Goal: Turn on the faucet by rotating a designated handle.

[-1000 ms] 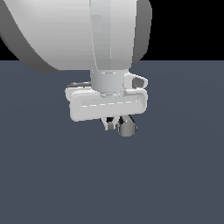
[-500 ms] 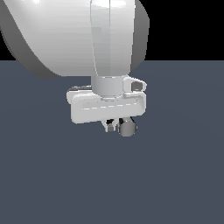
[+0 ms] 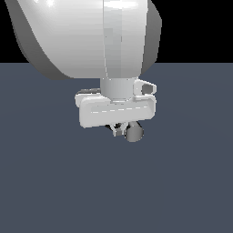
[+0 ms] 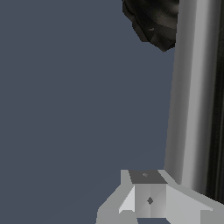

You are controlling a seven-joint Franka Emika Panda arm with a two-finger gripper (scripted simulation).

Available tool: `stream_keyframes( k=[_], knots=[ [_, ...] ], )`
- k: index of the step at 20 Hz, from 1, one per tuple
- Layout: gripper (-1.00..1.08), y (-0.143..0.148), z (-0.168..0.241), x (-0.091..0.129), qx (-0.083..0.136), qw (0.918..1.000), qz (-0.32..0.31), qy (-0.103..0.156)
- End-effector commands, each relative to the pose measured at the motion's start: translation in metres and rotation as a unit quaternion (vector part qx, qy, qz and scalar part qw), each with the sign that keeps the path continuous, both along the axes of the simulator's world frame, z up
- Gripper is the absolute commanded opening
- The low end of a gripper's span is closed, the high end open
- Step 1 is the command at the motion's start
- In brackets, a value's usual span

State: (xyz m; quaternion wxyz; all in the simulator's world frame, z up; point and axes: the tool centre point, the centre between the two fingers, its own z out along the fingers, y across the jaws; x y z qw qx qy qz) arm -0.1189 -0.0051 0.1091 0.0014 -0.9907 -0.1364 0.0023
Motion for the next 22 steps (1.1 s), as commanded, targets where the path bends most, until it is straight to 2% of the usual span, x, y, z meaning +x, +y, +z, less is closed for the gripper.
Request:
stream_keyframes(
  k=[1, 22],
  knots=[
    [-1.00, -0.020, 0.000, 0.006, -0.001, 1.0000, -0.009, -0.002],
    [-1.00, -0.111, 0.000, 0.037, -0.001, 1.0000, -0.009, -0.002]
  ],
)
